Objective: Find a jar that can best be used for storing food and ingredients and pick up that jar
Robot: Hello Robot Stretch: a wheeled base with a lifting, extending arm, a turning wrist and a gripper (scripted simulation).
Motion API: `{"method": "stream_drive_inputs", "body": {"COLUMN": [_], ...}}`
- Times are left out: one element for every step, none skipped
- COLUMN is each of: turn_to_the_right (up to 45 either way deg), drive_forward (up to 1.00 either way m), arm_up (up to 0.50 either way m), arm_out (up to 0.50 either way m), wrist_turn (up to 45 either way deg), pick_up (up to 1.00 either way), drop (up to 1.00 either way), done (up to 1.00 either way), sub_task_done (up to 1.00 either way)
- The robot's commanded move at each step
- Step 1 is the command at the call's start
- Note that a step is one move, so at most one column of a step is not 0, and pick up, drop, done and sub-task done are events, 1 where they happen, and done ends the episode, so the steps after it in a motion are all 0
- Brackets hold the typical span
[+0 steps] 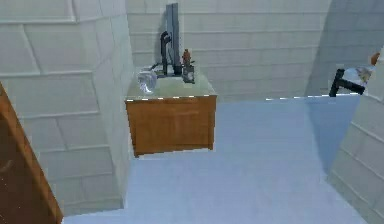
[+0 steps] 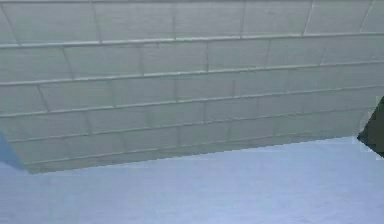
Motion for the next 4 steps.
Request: {"method": "stream_drive_inputs", "body": {"turn_to_the_right": [0.0,6.0,3.0,0.0], "drive_forward": [1.0,0.0,0.0,0.25], "arm_up": [0.0,0.0,0.0,0.0], "arm_out": [0.0,0.0,0.0,0.0], "wrist_turn": [0.0,0.0,0.0,0.0], "pick_up": [0.0,0.0,0.0,0.0], "drop": [0.0,0.0,0.0,0.0], "done": [0.0,0.0,0.0,0.0], "sub_task_done": [0.0,0.0,0.0,0.0]}}
